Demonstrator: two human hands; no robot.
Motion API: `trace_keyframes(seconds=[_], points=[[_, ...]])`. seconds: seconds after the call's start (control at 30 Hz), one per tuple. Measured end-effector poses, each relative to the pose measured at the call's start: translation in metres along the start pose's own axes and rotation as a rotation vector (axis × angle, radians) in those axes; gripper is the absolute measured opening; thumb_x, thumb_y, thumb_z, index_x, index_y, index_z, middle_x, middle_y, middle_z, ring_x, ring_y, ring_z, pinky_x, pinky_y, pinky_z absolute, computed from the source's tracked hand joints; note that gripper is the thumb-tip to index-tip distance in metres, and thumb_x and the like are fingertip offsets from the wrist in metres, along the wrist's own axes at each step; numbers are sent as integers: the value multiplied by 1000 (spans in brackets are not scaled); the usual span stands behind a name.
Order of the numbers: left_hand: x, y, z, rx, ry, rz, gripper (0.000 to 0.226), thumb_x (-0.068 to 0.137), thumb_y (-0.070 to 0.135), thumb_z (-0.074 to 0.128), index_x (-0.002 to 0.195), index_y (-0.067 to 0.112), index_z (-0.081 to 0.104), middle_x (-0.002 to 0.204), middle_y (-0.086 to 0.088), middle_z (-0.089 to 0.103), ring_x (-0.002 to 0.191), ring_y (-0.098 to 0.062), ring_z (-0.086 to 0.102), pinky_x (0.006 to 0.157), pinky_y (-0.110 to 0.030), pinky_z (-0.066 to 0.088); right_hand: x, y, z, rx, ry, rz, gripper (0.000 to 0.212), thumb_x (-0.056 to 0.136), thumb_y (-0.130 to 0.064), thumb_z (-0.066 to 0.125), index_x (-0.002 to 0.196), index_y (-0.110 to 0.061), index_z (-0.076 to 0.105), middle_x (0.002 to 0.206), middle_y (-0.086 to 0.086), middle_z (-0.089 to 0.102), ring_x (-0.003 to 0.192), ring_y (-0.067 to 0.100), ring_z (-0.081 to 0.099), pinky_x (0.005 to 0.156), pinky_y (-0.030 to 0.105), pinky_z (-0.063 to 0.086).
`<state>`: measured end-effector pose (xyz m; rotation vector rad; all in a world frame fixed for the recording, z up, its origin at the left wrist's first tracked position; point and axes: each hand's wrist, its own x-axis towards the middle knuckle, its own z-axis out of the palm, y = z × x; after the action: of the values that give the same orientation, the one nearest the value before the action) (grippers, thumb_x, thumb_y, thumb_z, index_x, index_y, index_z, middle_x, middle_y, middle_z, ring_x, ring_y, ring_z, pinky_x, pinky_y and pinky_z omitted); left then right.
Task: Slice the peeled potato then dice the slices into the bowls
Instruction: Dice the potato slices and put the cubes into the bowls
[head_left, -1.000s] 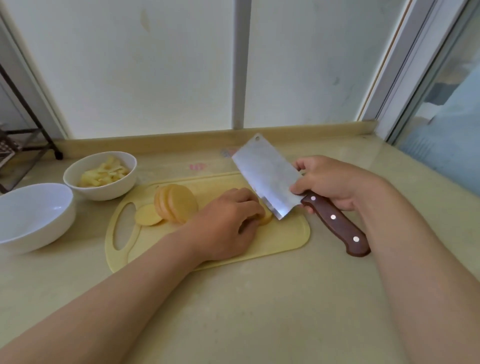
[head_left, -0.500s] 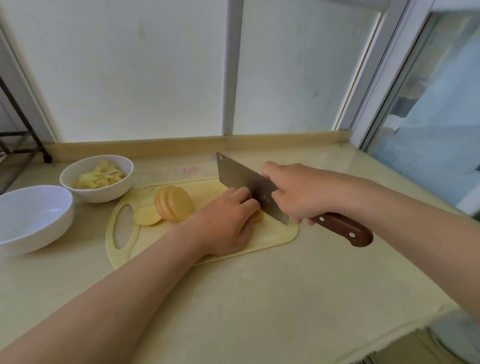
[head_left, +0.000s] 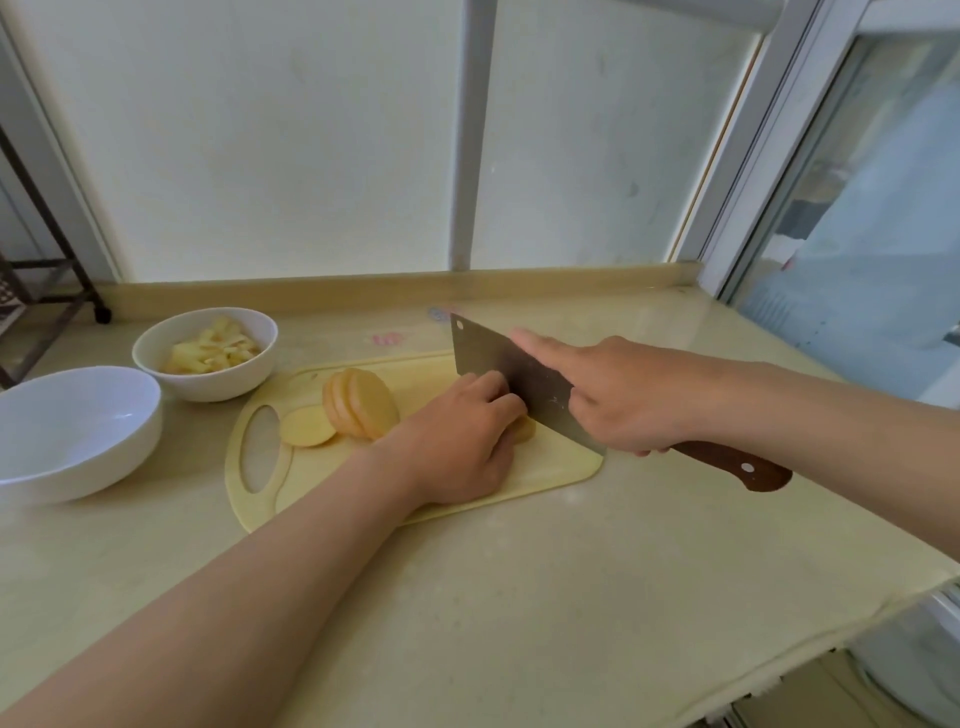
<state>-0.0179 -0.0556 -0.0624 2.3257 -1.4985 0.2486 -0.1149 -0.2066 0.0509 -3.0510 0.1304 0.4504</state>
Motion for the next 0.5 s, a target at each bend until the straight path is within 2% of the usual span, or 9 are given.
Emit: trace_keyframes(seconds=[0.13,0.27,0.43,0.5], points=[[1,-1,2,-3,3,3,45,87,35,30,105,10,64,94,-7,52,80,-27,49,77,-41,46,12,-3,7,54,10,-13,82,102,-14,30,154,-60,-13,71,12,63,49,25,57,54,38,60],[1,1,1,-21,-1,13,48,85,34,29,106,10,65,94,-7,52,82,-27,50,77,-38,46,32,-6,11,169,54,-52,85,101,-12,31,152,-64,-13,80,13,65,51,26,59,46,32,56],[1,1,-2,-53,-3,20,43,84,27,38,110,11,68,98,-8,57,87,-28,55,81,-37,48,44,-8,9,225,98,-44,85,98,-11,33,158,-57,-5,93,5,60,55,25,63,50,34,58],[-2,1,-2,-91,22,16,34,84,21,45,103,11,71,96,-8,60,87,-27,57,81,-36,49,46,-10,10,234,119,-55,85,97,-9,33,159,-56,-1,103,2,60,56,24,64,50,33,57]])
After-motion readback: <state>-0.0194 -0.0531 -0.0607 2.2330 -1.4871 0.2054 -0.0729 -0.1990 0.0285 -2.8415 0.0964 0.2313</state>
